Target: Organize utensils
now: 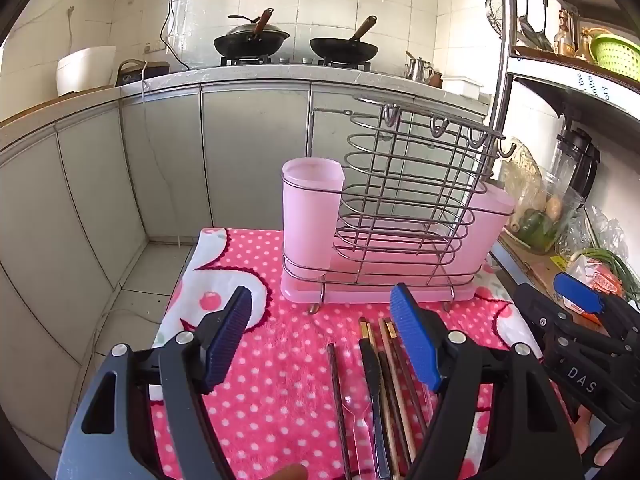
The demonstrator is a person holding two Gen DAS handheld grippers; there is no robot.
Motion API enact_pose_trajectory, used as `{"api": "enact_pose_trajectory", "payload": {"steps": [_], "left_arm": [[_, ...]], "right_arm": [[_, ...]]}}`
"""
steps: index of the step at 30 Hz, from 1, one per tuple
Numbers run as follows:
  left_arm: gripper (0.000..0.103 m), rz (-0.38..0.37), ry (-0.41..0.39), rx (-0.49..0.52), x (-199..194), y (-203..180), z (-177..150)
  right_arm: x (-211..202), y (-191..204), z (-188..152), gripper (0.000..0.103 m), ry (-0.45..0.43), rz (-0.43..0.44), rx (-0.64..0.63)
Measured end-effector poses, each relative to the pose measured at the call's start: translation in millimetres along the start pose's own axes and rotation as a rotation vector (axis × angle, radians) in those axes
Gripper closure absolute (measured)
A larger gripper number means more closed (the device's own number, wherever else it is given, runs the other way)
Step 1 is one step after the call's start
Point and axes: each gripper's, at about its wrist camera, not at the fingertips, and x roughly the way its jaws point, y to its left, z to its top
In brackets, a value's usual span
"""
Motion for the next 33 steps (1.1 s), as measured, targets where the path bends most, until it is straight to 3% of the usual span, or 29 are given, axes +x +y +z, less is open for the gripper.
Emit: {"api": "enact_pose_trajectory", "payload": {"steps": [33], "left_arm": [[0.030, -0.002, -0.006, 0.017, -8.5, -6.9, -0.6]], "right_arm": [[-7.0, -0.8, 4.4, 0.037, -0.017, -0.008, -0.001]]}}
